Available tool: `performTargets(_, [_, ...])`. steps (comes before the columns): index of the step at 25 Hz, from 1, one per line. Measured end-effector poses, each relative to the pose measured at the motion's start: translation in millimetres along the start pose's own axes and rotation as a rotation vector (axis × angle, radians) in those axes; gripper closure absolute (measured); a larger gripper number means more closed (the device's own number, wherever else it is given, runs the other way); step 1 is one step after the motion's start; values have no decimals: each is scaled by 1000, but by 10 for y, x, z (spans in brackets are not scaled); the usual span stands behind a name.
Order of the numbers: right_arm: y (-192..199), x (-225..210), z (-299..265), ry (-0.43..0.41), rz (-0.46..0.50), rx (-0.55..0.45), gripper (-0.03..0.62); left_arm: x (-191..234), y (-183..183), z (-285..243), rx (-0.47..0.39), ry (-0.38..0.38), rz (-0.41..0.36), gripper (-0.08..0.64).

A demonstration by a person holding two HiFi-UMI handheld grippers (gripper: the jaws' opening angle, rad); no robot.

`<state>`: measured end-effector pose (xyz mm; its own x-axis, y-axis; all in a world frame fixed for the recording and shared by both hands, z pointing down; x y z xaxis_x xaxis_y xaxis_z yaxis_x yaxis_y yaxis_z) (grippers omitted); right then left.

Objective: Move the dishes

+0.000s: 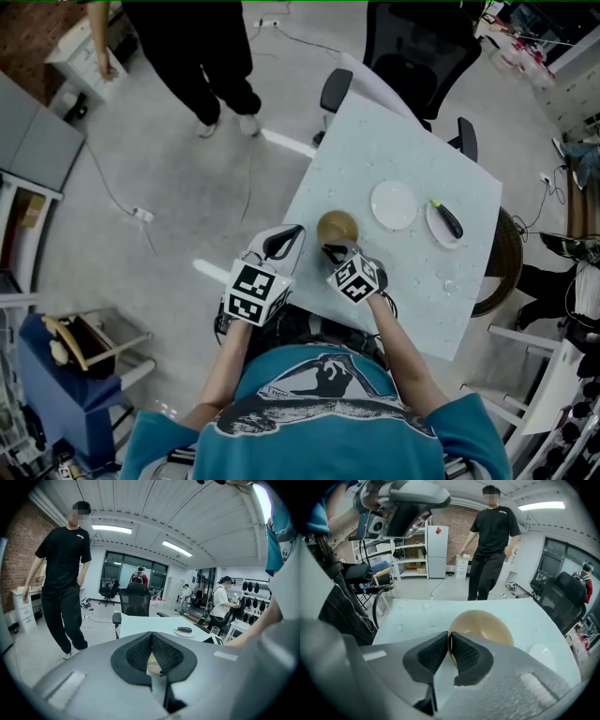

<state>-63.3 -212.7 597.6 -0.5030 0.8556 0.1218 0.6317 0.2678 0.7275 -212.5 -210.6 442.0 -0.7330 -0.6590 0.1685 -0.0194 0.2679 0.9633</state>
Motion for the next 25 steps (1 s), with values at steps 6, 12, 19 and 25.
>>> performTargets(6, [17, -16, -21, 5, -104, -23, 517, 6, 18, -29, 15, 20, -5, 548])
performTargets(12, [-5, -46, 144, 53, -251, -104, 469, -25, 30, -44, 26, 56, -17, 548])
performTargets(19, [20, -139, 586, 193, -448, -255, 466, -109, 50, -156, 31, 124, -37, 548])
performTargets(25, [150, -88, 1148, 348, -572, -348, 466, -435, 49, -304, 69, 255, -57, 548])
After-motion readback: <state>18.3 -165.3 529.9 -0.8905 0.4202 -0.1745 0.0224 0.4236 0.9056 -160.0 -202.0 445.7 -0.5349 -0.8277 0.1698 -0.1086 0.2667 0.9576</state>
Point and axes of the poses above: the fingertips, and each gripper's own axes: z backward along the fingers, x to its left, y out of its underside, the point moved 8 cm from there along z, backward along the fingers, and after that the axes turned 9 degrees about -x, right-handed, at the moved point
